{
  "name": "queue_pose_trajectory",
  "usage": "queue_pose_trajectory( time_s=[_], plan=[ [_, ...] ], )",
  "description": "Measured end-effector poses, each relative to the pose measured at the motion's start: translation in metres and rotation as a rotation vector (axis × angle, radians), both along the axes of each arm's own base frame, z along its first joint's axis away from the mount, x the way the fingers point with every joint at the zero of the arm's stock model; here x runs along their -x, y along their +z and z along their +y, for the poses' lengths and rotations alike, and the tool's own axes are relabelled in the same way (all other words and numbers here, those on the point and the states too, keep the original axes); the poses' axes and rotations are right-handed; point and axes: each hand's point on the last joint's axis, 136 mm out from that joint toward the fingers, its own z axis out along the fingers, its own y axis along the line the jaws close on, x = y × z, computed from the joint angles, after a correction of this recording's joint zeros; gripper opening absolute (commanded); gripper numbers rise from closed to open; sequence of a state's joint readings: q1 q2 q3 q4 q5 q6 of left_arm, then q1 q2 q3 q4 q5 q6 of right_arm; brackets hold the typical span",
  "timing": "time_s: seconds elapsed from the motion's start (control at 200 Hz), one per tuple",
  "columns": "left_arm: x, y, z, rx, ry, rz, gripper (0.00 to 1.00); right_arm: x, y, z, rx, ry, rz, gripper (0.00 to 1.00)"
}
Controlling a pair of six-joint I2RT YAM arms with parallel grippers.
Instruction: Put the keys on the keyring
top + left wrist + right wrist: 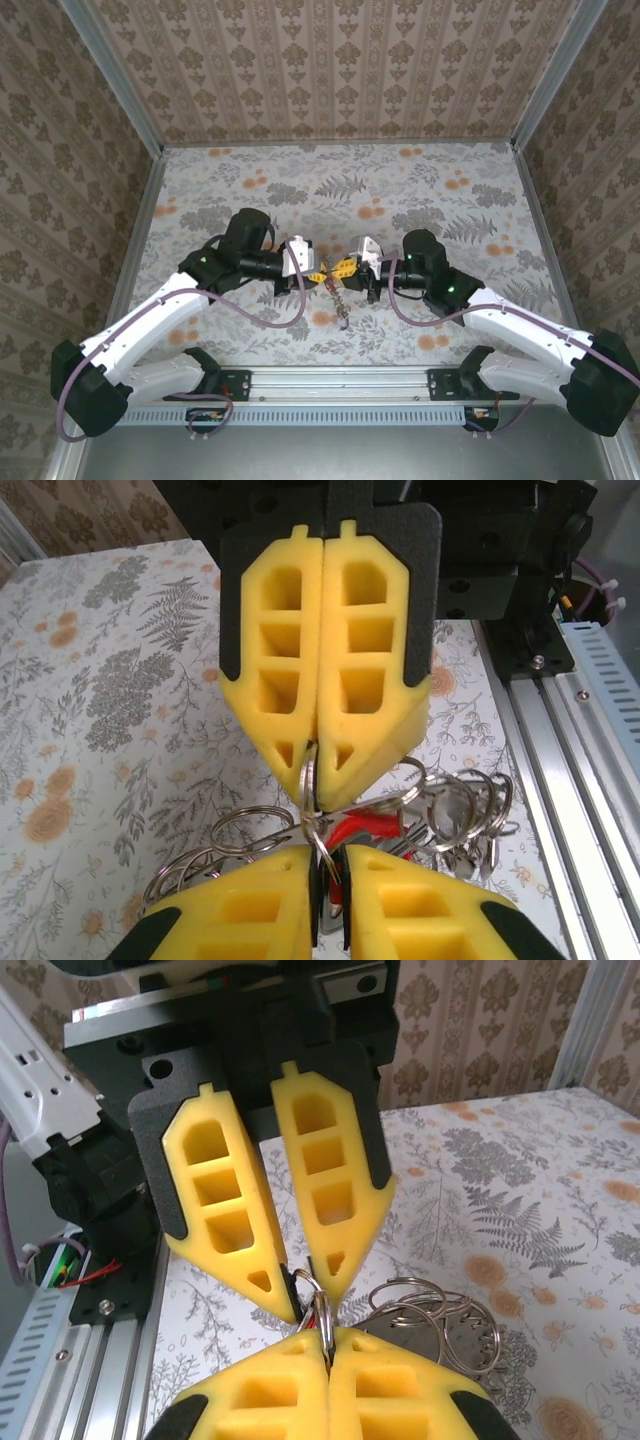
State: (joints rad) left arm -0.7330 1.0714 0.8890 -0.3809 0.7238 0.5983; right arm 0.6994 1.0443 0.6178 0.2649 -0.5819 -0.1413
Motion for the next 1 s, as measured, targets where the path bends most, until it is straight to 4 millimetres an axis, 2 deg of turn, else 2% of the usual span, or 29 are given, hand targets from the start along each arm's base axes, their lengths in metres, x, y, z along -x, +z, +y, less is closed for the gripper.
queue_pose_trajectory(
  time_s=[0.13,0.23,0.36,0.455,0.54,0.66,0.745,0.875,1.0],
  plan=[
    [0.0,-0.001,-0.001,-0.008,-0.004,-0.026,0.02,-0.004,0.002,-0.002,-0.052,-0.024,0.023,0.0],
    [-0.001,-0.003,-0.003,-0.021,-0.002,-0.057,0.01,-0.005,0.001,-0.003,-0.093,-0.038,0.046,0.0],
    [0.0,-0.009,-0.007,-0.044,-0.008,-0.079,0.06,-0.005,-0.003,-0.003,-0.123,-0.046,0.081,0.0],
    [0.0,-0.013,-0.009,-0.06,-0.013,-0.084,0.16,-0.006,-0.006,-0.003,-0.129,-0.05,0.097,0.0],
    [-0.001,-0.014,-0.009,-0.063,-0.007,-0.072,0.19,-0.007,-0.007,-0.002,-0.132,-0.053,0.1,0.0],
    [-0.002,-0.004,-0.006,-0.027,0.016,-0.06,0.34,-0.009,0.002,-0.001,-0.159,-0.065,0.07,0.0],
    [-0.004,0.009,0.003,0.016,0.053,-0.062,0.35,-0.009,0.012,0.0,-0.188,-0.062,0.036,0.0],
    [-0.009,0.028,0.018,0.067,0.108,-0.085,0.35,-0.009,0.015,0.0,-0.193,-0.058,0.017,0.0],
    [-0.011,0.031,0.023,0.077,0.125,-0.078,0.36,-0.008,0.016,-0.001,-0.187,-0.055,-0.002,0.0]
  ],
)
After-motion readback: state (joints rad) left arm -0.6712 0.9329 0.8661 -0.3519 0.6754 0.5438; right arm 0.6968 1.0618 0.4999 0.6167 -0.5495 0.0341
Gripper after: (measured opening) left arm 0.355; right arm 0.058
